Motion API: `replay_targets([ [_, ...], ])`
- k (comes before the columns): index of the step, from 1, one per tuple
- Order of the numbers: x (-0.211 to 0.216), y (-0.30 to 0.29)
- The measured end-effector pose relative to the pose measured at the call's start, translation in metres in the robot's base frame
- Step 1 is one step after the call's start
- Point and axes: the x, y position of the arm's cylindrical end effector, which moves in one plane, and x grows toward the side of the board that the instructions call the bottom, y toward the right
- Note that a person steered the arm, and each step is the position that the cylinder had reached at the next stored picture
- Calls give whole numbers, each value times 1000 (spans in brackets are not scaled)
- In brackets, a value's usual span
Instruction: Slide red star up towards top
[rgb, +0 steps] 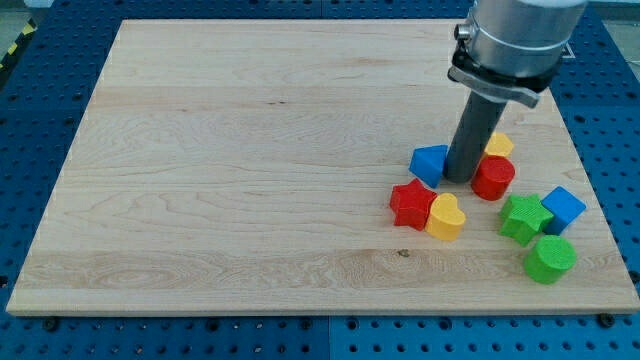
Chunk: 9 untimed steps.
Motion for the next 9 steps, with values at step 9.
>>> replay_targets([
  [9, 65, -51],
])
